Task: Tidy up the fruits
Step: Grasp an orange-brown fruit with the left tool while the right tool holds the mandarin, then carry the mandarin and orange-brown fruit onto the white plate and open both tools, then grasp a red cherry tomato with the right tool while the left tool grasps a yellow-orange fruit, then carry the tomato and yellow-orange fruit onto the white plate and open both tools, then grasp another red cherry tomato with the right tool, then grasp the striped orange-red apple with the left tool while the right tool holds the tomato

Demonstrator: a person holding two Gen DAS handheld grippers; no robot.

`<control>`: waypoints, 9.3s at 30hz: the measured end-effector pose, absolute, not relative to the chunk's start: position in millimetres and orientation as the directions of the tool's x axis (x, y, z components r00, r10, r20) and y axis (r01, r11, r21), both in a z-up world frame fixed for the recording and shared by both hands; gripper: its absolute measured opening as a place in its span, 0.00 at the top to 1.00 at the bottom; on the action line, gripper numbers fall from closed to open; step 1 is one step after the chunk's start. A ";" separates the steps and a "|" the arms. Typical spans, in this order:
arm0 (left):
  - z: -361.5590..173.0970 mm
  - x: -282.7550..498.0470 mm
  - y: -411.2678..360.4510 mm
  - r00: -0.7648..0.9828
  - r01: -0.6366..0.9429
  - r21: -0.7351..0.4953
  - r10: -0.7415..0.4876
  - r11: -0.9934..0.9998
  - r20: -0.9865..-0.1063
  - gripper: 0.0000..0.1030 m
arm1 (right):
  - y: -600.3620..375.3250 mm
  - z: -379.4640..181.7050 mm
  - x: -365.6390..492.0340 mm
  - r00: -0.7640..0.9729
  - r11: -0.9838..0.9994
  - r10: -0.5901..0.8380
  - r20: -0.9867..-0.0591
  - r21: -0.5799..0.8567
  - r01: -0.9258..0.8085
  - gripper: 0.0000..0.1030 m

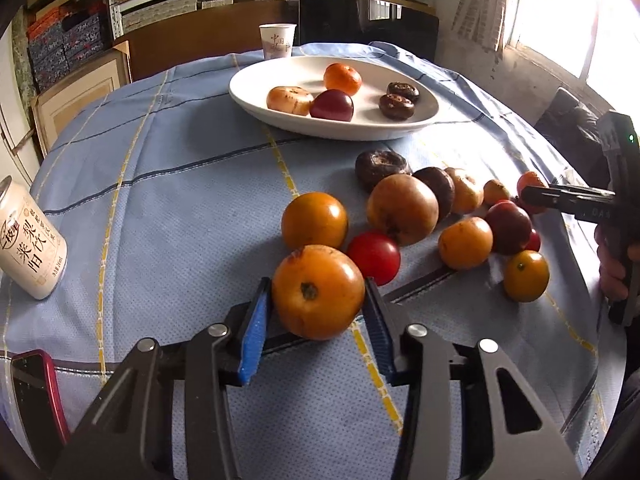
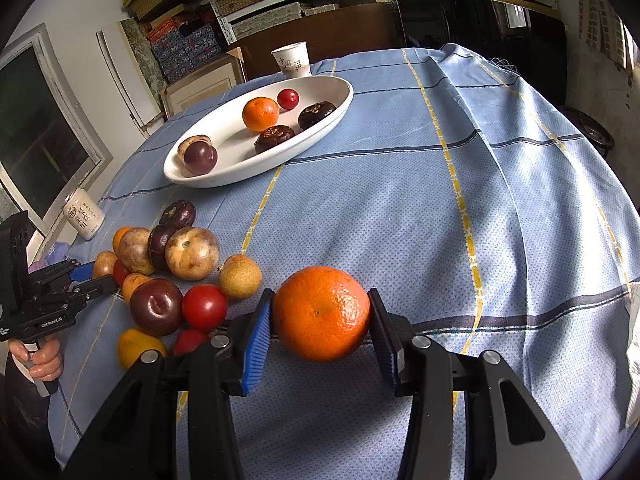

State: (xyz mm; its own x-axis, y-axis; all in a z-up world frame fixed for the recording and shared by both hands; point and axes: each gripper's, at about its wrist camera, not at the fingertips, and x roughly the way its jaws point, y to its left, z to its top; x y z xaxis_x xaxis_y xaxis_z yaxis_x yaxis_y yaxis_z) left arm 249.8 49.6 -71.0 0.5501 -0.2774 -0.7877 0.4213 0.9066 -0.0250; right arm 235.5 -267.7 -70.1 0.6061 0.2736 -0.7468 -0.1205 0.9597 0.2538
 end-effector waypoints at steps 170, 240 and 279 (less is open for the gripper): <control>13.7 268.9 15.9 0.603 0.365 -0.166 -0.368 0.916 -0.708 0.64 | -223.9 14.4 271.5 0.671 0.888 0.458 -0.582 0.270 -0.372 0.74; -52.5 196.0 9.9 0.604 0.314 -0.149 -0.319 0.937 -0.731 0.05 | -215.6 -61.2 223.7 0.480 0.847 0.474 -0.738 0.233 -0.477 0.64; -76.2 241.9 -45.2 0.448 0.392 -0.174 -0.352 0.904 -0.822 0.52 | -237.8 -47.5 219.8 0.530 0.851 0.510 -0.677 0.311 -0.422 0.72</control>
State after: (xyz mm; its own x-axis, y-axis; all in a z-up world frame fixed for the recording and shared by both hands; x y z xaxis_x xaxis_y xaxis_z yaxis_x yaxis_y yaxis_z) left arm 241.9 -45.2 -76.2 0.4476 -0.3521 -0.8220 0.3916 0.9036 -0.1738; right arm 219.8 -237.8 -47.5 0.5305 0.5104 -0.6768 -0.4225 0.8514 0.3110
